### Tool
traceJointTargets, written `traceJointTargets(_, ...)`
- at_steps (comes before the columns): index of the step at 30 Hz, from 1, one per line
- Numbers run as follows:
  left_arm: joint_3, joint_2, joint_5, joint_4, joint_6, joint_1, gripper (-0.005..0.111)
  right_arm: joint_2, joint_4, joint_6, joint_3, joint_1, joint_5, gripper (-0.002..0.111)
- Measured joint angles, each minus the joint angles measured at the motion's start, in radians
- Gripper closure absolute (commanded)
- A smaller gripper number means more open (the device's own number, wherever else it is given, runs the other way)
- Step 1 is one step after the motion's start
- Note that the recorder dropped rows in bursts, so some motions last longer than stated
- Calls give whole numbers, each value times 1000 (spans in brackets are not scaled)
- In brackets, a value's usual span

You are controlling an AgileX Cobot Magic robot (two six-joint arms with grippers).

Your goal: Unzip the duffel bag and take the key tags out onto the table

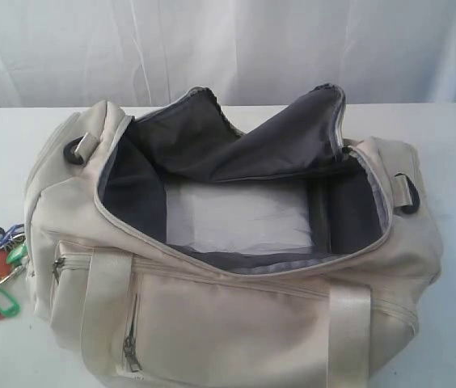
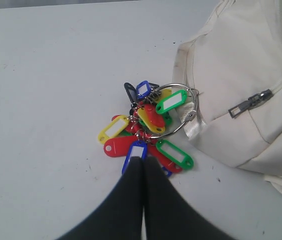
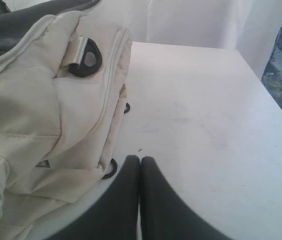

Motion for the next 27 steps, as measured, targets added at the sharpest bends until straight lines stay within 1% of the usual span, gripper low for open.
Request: traceJointTargets(27, 0, 0, 0, 0, 0, 0, 107, 0, 0, 1, 0, 0, 10, 108)
